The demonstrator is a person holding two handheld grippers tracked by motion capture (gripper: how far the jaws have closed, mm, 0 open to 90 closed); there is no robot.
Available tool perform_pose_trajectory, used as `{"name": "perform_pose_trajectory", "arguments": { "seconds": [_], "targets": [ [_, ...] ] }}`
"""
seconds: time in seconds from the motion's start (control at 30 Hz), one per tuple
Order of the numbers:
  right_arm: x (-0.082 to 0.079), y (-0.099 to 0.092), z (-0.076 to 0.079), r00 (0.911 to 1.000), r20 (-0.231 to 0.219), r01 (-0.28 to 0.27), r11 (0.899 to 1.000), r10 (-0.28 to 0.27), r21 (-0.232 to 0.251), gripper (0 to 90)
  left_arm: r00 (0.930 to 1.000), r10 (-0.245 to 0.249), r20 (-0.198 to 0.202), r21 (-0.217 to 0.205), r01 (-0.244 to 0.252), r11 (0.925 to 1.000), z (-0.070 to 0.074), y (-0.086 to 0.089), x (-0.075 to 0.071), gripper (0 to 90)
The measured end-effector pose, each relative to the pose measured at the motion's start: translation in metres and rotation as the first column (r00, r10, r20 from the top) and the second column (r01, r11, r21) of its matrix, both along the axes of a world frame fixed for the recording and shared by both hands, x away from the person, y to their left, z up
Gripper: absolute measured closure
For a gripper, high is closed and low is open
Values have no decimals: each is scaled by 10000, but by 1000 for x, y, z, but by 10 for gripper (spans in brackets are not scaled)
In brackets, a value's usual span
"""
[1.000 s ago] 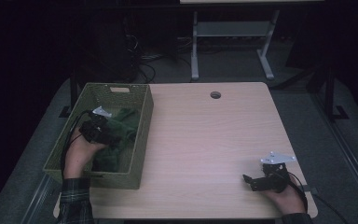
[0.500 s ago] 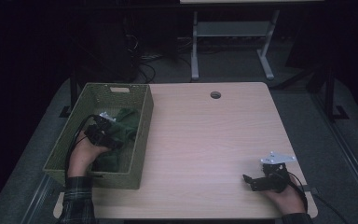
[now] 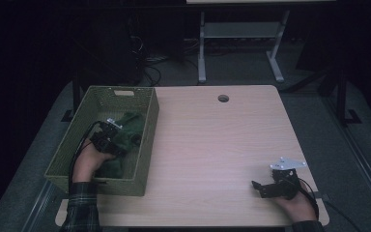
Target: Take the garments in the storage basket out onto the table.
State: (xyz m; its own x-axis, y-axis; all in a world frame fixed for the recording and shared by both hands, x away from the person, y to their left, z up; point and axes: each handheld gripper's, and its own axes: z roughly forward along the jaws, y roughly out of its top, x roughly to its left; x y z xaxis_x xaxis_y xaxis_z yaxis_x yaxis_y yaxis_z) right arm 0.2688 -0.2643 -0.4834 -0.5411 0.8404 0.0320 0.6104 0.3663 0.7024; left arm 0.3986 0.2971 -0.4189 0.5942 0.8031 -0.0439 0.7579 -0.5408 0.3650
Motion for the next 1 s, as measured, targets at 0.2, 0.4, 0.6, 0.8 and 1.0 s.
{"name": "perform_pose_trajectory", "arguments": {
  "seconds": [0.2,0.4,0.6,0.8,1.0],
  "targets": [
    [0,0,0,10000,1,-4,10000,4,-3,5,9994,248,-236,-306,-255,9992,3,4,0,673],
    [0,0,0,10000,1,-4,10000,4,-5,5,9987,511,-26,-878,-512,9948,12,9,-2,734],
    [0,0,0,10000,4,-6,10000,6,-6,5,9966,600,570,-1383,-517,9890,26,16,-7,750],
    [0,0,0,10000,4,-9,10000,9,-7,5,9906,723,1161,-1945,-487,9797,42,20,-14,757],
    [0,0,0,10000,6,-1,10000,1,-5,5,9846,822,1543,-2623,-394,9642,55,26,-17,758]
  ]
}}
